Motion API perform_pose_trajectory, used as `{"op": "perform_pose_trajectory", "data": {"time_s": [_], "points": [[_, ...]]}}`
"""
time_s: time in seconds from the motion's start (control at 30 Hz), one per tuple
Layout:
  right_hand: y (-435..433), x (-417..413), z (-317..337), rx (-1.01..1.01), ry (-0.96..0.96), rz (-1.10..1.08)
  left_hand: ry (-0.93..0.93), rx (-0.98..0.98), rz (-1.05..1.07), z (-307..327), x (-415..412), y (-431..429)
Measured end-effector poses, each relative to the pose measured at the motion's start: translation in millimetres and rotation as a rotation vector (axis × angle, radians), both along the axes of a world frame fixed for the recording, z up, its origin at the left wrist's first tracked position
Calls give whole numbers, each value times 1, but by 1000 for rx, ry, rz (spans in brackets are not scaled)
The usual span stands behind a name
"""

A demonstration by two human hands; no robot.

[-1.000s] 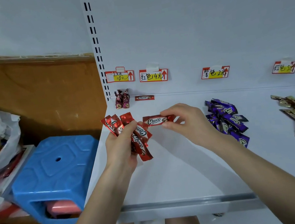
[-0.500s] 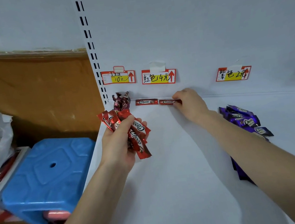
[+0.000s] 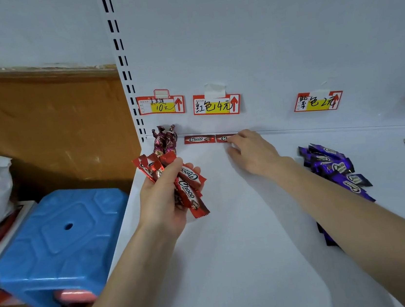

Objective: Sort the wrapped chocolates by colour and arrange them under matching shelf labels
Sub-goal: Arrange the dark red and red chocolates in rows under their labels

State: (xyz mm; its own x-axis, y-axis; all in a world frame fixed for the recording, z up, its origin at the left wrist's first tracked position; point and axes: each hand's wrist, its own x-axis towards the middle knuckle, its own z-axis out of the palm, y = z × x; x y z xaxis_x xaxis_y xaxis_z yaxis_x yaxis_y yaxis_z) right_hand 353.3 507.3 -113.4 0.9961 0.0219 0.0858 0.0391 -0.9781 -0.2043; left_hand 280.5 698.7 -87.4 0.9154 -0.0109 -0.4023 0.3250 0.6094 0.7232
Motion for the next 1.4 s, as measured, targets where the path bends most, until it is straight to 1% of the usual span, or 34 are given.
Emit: {"op": "perform_pose_trajectory", "data": {"time_s": [0.2,0.27,0.33,0.4,0.47,0.53,0.63,0.7,0.77,0.87,1.0,1.1,1.2,1.3,1.4], "points": [[-1,2,2,-34,50,-3,80,-35,8,3,-3,1],[2,-1,7,-17,44,5,111,-33,23,4,-4,2],[9,-10,17,110,-32,20,120,-46,47,6,-8,2],[20,-28,31,345,-142,24,131,-88,78,9,-11,2],[33,-55,45,606,-200,67,152,-158,104,12,-15,2],[47,-87,56,770,-172,136,156,-216,122,15,-19,0],[65,-127,61,875,-55,268,115,-270,140,15,-25,-2],[74,-140,59,869,-14,302,99,-299,122,14,-29,-2],[78,-144,55,806,-28,285,91,-321,105,15,-33,-1],[76,-141,52,819,-41,236,42,-329,97,17,-37,2],[68,-136,54,800,-91,237,12,-267,92,16,-38,7],[57,-128,53,768,-107,242,20,-240,144,12,-34,15],[42,-104,42,684,-109,177,41,-217,197,7,-27,24],[34,-71,26,571,-110,108,68,-191,201,2,-22,28],[35,-44,10,392,-81,110,87,-173,200,0,-16,27]]}}
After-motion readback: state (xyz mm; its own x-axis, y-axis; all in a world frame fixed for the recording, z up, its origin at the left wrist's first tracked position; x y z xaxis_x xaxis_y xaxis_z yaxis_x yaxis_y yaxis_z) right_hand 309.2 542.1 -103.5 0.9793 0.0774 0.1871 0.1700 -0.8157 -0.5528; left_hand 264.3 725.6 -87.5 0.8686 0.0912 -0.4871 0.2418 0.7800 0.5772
